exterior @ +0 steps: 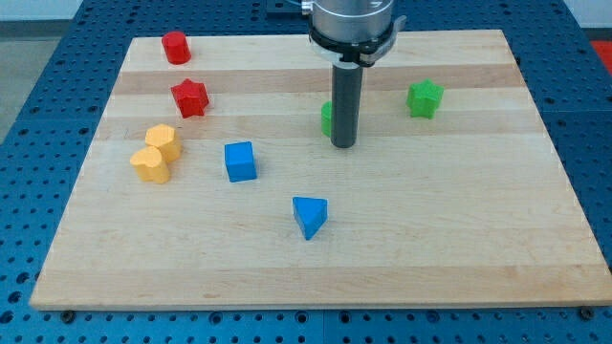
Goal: Slightly push the green star upwards
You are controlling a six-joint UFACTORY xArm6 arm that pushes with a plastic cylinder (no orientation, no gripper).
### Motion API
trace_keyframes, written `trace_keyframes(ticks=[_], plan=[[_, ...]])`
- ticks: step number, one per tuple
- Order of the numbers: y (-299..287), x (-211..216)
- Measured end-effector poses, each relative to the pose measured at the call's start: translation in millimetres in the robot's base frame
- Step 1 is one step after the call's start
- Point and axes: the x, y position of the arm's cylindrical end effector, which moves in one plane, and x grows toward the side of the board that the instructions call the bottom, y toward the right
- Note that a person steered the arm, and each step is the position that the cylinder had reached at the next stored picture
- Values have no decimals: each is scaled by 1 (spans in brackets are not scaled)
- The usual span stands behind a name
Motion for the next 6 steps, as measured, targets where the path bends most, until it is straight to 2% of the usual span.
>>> trace_keyframes(ticks=[2,4,5,6], plan=[[134,-3],[125,-60],[137,-62],[204,-4]])
